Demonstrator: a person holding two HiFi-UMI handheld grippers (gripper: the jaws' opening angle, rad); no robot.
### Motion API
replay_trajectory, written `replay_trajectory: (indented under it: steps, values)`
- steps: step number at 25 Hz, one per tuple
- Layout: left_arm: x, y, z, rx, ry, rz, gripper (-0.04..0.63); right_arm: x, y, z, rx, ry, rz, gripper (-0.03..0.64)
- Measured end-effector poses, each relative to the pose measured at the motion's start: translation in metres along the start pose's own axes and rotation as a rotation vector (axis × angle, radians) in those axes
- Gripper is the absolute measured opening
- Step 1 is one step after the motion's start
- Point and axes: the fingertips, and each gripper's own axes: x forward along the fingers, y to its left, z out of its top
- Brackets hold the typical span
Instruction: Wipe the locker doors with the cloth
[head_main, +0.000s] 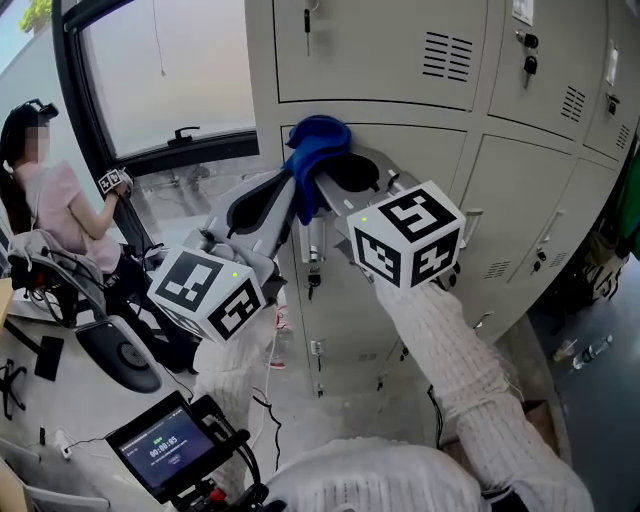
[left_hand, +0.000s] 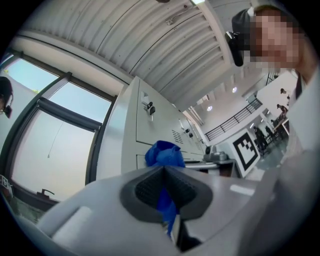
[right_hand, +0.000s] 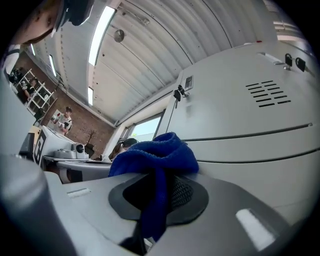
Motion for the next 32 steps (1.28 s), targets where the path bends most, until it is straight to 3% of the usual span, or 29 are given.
replay_trajectory:
  steps: [12,17,23,32]
  values:
    - [-0.004,-0.006,-0.033,-0.053,0.055,-0.012,0.006,-0.009,0.007,-0.026,0.047,0.013,-0.004,0.05]
    - [-0.011,-0.01,-0.071,-0.126,0.117,-0.019,0.006,-0.016,0.013,-0.06,0.09,0.059,0.001,0.049]
    - [-0.024,-0.019,-0.104,-0.234,0.115,-0.006,0.006,-0.031,0.018,-0.105,0.188,0.105,-0.024,0.05]
    - [-0.05,-0.044,-0.166,-0.361,0.22,-0.033,0.006,-0.051,0.031,-0.177,0.297,0.177,-0.05,0.049]
